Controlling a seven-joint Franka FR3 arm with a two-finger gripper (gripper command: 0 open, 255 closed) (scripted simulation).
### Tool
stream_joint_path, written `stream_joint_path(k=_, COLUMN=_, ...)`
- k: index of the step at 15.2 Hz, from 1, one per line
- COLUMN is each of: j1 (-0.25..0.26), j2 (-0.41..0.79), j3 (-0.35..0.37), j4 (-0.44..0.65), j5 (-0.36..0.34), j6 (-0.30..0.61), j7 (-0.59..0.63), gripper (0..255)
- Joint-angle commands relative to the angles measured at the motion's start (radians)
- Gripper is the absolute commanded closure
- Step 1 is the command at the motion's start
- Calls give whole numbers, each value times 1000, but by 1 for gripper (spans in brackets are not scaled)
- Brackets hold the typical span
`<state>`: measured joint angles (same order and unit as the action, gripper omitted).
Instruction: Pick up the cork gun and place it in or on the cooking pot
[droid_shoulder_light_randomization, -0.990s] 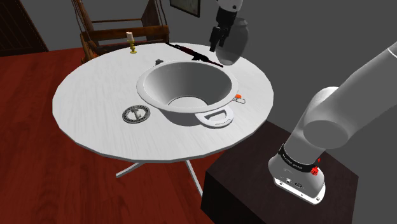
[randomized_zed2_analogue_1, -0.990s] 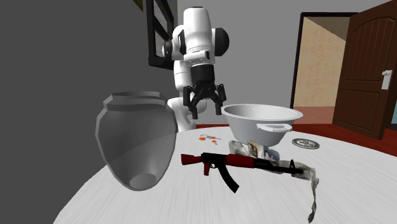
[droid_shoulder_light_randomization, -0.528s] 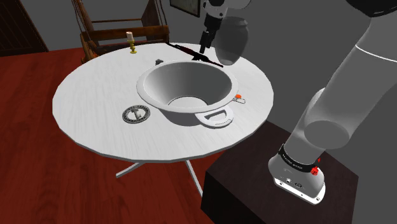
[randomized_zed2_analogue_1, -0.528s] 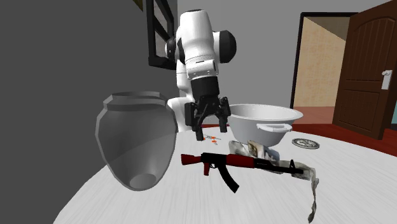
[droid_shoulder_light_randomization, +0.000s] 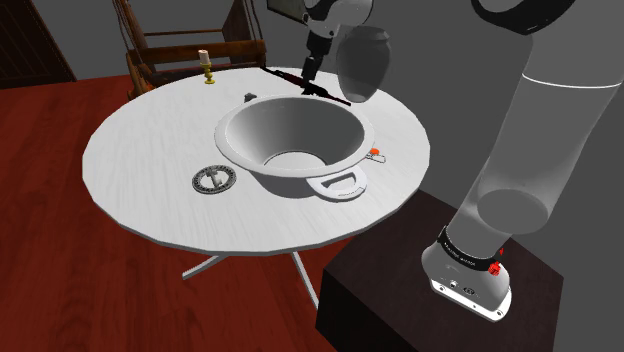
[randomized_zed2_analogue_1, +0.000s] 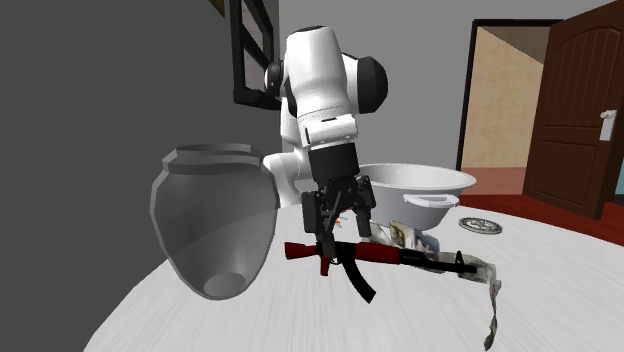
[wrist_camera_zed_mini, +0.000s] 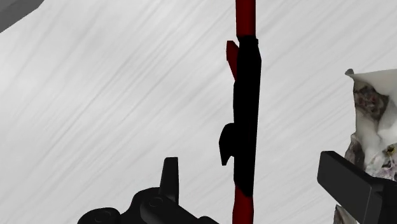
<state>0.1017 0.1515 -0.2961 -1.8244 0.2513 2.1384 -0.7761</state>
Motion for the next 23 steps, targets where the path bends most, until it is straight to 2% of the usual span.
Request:
stream_joint_path(k=1, j1=-1, j2=15, j3=2, j4=-9, j5=9, j6=23, j7=-9, gripper=0)
stream_joint_path(k=4, j1=0, j2=32, j3=5, j4=-21, j5=18, j6=51, j7=-15, gripper=0)
stream_joint_path(k=11, j1=0, j2=32, j3=5, j4=-21, j5=18, j6=51, j7=-15, gripper=0)
stream_joint_path(k=12, j1=0, j2=32, j3=5, j4=-21, j5=18, j6=51, j7=-15, gripper=255)
stream_joint_path(k=21, j1=0, j2=32, j3=5, j4=-21, j5=18, j6=51, j7=-15, gripper=255)
stream_joint_path(k=23, j1=0, j2=24, j3=4, j4=-4, j5=12, j6=27, j7=-8, gripper=255)
